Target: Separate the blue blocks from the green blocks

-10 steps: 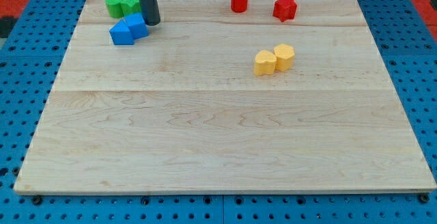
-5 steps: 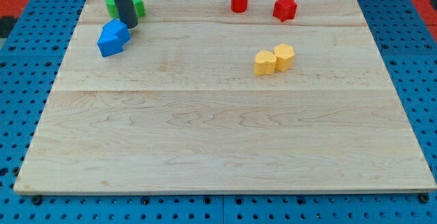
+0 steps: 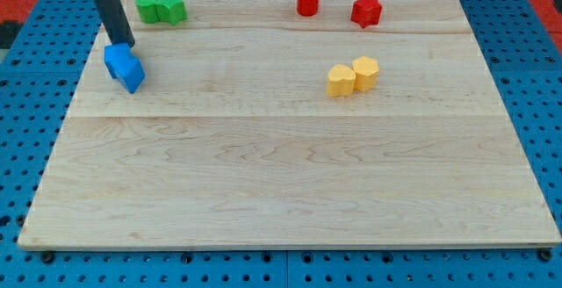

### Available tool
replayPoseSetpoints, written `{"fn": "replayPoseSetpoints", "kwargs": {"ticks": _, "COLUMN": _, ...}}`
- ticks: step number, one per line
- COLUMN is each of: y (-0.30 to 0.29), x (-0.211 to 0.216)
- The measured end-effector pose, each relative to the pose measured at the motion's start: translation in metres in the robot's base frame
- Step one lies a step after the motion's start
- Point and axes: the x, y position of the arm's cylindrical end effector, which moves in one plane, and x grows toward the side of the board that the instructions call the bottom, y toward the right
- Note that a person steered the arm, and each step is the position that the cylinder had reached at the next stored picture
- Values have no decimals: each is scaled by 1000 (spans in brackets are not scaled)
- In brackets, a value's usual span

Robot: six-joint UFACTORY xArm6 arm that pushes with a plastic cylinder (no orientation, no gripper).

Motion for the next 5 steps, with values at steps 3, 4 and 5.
{"fn": "replayPoseSetpoints", "kwargs": {"ticks": 3, "y": 36, "x": 98}}
{"fn": "replayPoseSetpoints", "kwargs": {"ticks": 4, "y": 62, "x": 113}}
{"fn": "replayPoseSetpoints", "kwargs": {"ticks": 5, "y": 80, "x": 81}}
